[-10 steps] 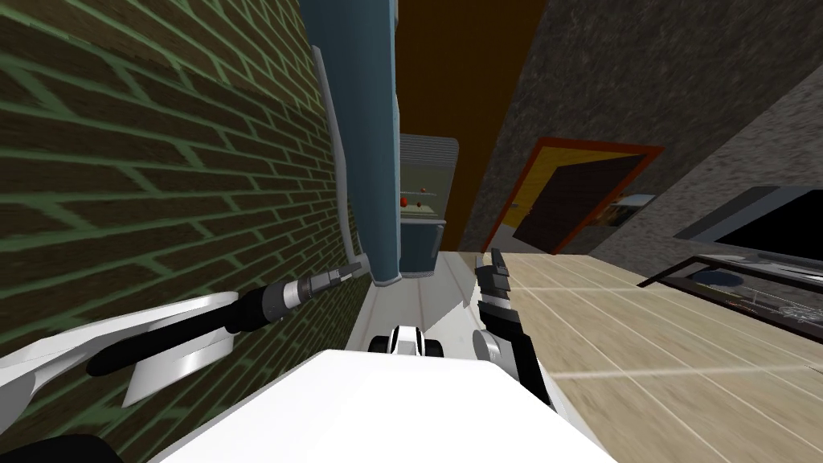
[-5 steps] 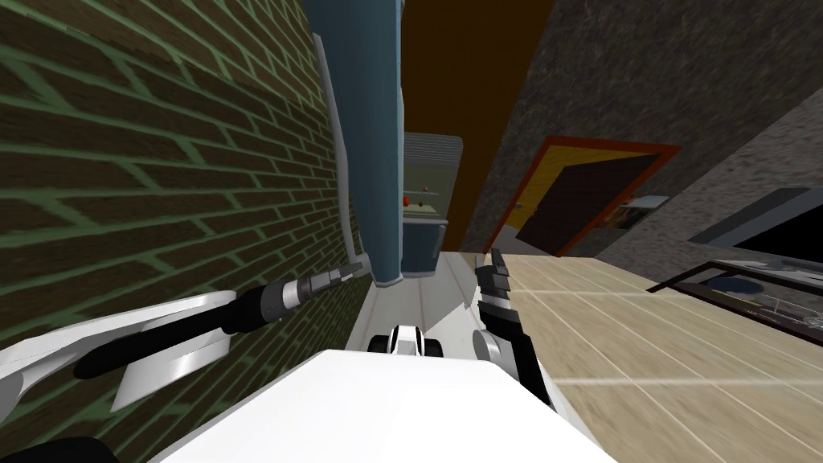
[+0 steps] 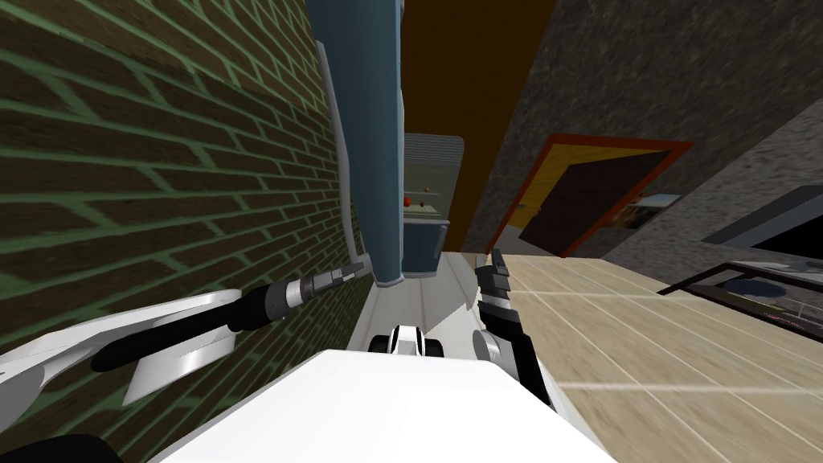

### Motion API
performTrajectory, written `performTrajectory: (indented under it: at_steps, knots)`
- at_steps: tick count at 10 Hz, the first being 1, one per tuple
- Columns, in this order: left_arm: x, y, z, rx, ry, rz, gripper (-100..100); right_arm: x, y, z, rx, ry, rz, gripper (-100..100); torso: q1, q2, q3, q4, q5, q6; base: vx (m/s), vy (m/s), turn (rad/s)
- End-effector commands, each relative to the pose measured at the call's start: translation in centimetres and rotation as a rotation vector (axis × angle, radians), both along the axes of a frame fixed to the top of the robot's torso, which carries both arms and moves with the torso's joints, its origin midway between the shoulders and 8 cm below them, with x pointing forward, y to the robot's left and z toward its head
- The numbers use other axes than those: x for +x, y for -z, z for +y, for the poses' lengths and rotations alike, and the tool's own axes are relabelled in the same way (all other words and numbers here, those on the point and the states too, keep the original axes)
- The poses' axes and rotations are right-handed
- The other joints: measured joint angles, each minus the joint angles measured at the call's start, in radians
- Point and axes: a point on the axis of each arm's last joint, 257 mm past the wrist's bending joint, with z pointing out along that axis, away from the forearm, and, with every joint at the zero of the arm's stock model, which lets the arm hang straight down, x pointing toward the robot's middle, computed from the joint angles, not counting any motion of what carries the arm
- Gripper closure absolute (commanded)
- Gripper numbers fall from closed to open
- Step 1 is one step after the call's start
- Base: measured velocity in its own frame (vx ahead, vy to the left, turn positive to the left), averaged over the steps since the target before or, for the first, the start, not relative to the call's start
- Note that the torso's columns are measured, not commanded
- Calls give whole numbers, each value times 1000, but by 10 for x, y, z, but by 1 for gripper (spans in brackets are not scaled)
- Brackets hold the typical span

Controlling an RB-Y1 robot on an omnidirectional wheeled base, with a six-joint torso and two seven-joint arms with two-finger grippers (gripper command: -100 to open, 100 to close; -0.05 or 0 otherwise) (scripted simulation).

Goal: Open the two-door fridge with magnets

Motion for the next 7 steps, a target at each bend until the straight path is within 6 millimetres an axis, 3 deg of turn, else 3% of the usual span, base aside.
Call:
performTrajectory:
  at_steps: [1, 3, 4, 7]
  knots:
    - [1, -22, -3, -25, 17, -46, -100, 0, 0, 0, 0, 0, 0, 0, 0, 1, -1, -1, -1, -1, -2, -11, -4]
    - [2, -25, -3, -22, 18, -54, -100, 0, 0, 0, 0, 0, 0, 0, 0, 2, -2, 0, -3, -1, -8, 3, -2]
    - [1, -13, -6, -2, 16, 1, -100, 0, 0, 0, 0, 0, 0, 0, 0, 1, -2, 0, -3, -2, 0, 9, 142]
    - [1, -18, -11, -4, 25, 1, -100, 0, 0, 0, 0, 0, 0, 0, -1, 3, 0, -3, -3, -3, 3, 0, 60]
